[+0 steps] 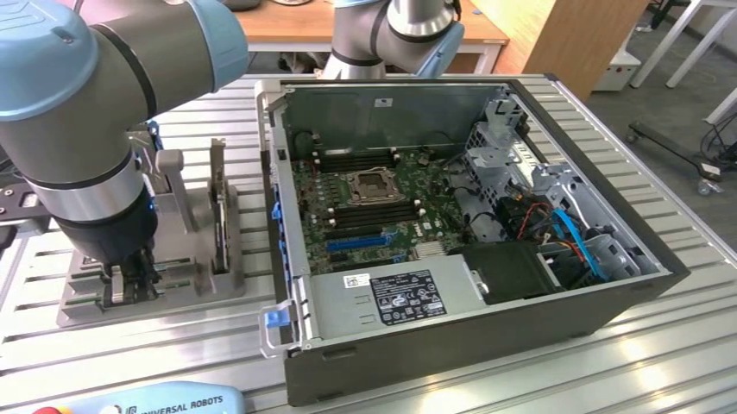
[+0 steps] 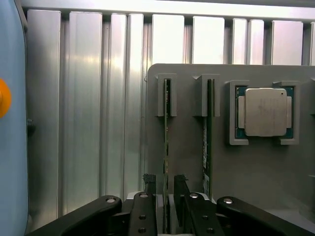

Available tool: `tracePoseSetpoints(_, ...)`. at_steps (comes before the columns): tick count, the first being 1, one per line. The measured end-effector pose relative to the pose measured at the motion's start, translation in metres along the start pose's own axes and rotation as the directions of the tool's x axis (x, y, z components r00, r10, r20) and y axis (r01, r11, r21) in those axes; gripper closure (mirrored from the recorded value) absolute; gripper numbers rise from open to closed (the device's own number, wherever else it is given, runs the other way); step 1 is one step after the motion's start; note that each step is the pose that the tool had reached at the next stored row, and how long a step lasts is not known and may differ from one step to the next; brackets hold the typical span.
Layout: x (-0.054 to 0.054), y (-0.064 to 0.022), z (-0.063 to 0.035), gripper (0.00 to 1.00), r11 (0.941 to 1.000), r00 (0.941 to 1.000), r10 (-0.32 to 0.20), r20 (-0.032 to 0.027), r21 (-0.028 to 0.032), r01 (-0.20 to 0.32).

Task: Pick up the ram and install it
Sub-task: 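Pick up the ram and move it above insertion slot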

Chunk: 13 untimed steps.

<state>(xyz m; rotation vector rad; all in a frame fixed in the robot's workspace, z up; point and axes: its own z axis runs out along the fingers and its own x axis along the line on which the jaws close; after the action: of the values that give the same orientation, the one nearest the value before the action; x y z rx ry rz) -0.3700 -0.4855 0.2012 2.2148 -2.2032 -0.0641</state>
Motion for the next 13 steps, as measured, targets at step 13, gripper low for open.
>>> tracePoseSetpoints(13, -0.0030, -0.0001, 0.0016, 0.71, 1.0000, 1.0000, 0.000, -0.0001, -0.0002, 0.000)
